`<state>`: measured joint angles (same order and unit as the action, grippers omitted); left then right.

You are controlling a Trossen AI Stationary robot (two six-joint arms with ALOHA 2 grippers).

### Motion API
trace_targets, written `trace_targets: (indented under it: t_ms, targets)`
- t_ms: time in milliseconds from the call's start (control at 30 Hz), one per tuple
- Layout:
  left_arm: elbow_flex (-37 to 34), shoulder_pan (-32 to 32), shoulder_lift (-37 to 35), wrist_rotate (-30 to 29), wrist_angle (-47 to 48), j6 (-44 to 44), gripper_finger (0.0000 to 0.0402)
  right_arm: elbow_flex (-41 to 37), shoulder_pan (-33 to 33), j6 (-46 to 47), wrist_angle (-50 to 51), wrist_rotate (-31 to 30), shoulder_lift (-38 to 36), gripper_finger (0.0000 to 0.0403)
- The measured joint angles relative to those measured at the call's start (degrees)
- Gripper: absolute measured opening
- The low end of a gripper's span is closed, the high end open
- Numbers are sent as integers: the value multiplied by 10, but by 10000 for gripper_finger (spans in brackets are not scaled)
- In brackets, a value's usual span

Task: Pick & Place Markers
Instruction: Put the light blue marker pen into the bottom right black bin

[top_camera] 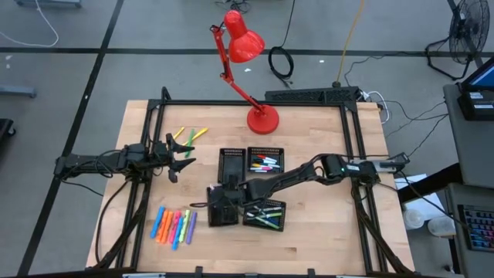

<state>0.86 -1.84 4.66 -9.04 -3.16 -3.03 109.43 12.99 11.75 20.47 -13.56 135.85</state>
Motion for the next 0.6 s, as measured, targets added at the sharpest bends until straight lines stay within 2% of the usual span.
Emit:
trace_targets:
  t_ms: [133, 200, 267, 433, 600]
  targets:
    - [0, 0, 0, 0, 0, 0, 209, 1, -7, 13, -15, 2, 16, 168]
    - [0, 0, 0, 0, 0, 0, 209, 1, -10, 13, -15, 3, 16, 154]
    - [0, 0, 0, 0, 0, 0, 209, 1, -13, 13, -14, 3, 15, 125]
    - [0, 0, 0, 0, 0, 0, 209, 1, -12, 6, -13, 17, 16, 18]
    - [0, 0, 0, 0, 0, 0, 209, 1, -3, -11, -17, 18, 2, 14]
